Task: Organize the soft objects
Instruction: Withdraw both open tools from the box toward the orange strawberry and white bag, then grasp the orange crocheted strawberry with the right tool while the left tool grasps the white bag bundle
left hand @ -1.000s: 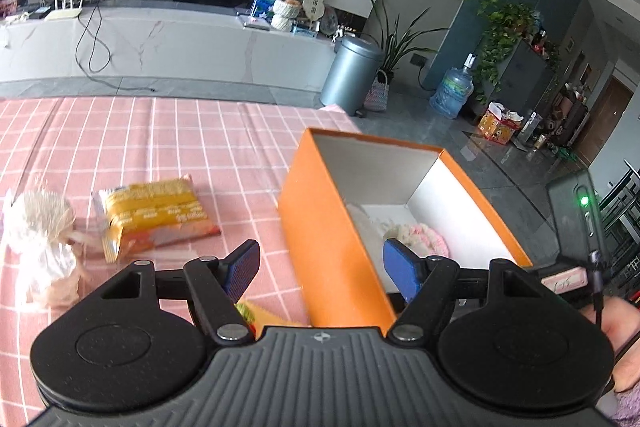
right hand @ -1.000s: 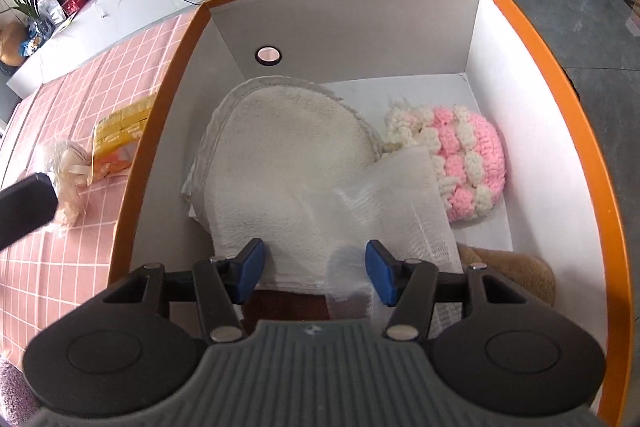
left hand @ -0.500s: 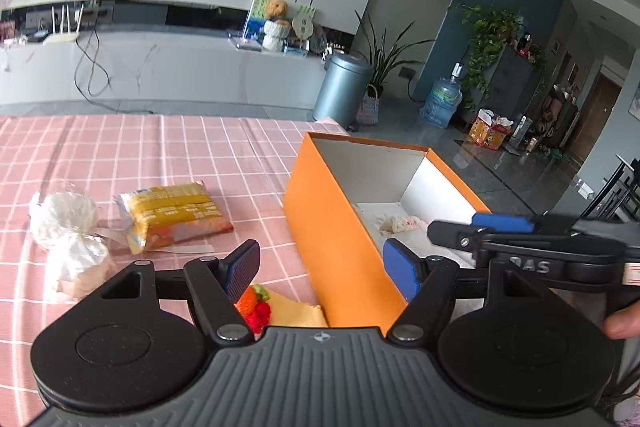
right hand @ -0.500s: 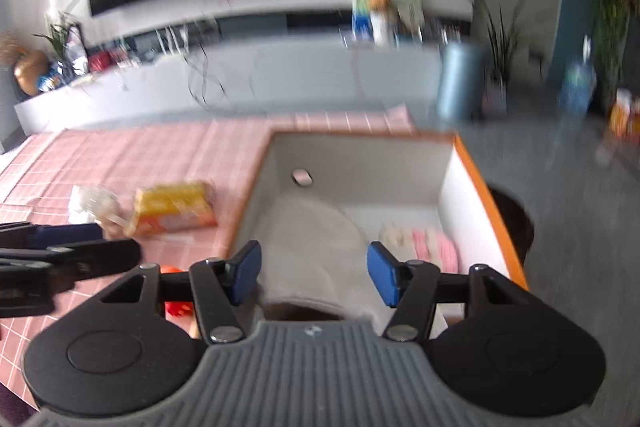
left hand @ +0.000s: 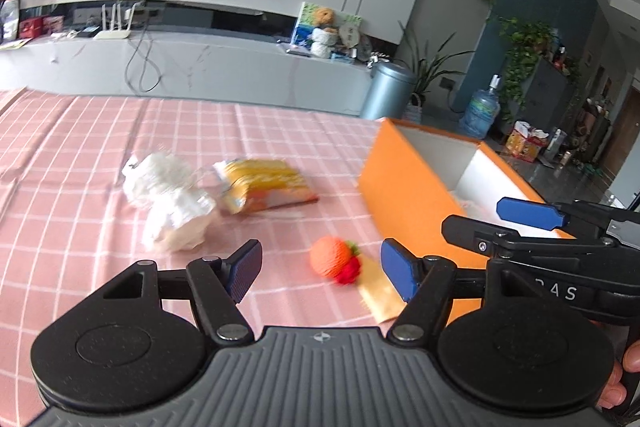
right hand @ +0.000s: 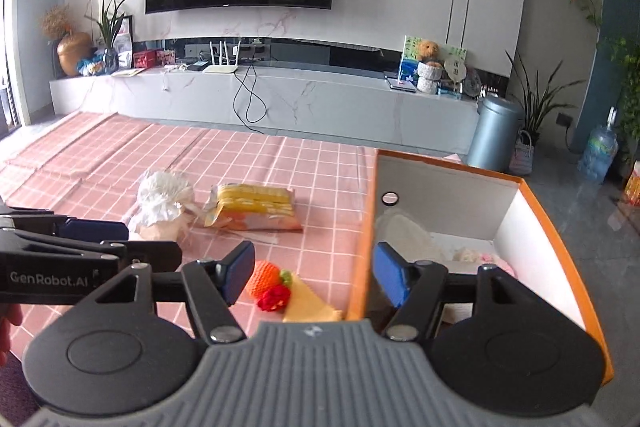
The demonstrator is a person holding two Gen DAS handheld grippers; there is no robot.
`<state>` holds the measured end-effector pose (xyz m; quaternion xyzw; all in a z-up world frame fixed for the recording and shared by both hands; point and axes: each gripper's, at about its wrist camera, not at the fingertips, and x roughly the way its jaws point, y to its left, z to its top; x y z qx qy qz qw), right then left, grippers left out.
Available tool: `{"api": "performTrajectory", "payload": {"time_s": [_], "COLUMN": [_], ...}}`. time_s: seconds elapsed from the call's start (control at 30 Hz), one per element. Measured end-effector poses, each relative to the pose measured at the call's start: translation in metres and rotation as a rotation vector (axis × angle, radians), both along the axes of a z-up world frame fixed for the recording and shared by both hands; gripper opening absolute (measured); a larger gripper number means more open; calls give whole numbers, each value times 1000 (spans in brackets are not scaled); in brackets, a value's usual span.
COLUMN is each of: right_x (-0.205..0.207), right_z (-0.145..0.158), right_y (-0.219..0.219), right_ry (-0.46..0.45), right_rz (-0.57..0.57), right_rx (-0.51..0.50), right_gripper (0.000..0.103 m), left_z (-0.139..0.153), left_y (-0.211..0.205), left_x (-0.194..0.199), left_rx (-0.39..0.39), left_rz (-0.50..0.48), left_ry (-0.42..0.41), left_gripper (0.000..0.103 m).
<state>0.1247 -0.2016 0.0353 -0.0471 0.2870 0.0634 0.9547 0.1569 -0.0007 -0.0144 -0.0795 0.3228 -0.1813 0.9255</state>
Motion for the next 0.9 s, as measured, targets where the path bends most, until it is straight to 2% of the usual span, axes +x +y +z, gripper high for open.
{"api": "performTrajectory", "payload": {"time_s": [0.27,0.43,0.77,0.9], "right_x": [-5,-4,16,29], "right_z": [-32,-50,-71,-79], "right_y": [35,51,65,71], "right_ry": [-16,0,6,21], "right_rz": [-56,-48,-46,-32], "right_rx": [-71,-117,-182,-190], "right_gripper": [66,66,64,60], "left_z": [-27,-39,-50,-53], "left_y": [22,30,35,35], "left_x": [-5,-5,4,10], "left_rx": [8,25,18,56], "left_rz": [27,40,56,74], "left_ry": [40,49,69,47], "left_gripper": [78,77,76,76]}}
